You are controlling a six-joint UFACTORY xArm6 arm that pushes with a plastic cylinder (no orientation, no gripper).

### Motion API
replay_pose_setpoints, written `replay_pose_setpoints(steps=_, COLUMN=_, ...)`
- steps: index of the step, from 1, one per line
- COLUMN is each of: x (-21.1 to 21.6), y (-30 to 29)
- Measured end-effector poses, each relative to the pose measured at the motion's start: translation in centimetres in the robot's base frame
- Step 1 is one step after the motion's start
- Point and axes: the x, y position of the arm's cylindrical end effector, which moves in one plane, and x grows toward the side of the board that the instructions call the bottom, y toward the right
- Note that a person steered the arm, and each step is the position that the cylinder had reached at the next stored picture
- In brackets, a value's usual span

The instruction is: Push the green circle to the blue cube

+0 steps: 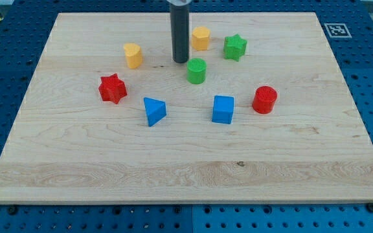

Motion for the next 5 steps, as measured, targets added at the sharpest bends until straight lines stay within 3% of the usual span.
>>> replay_pose_setpoints(steps=5, x=2.3, y=2.1)
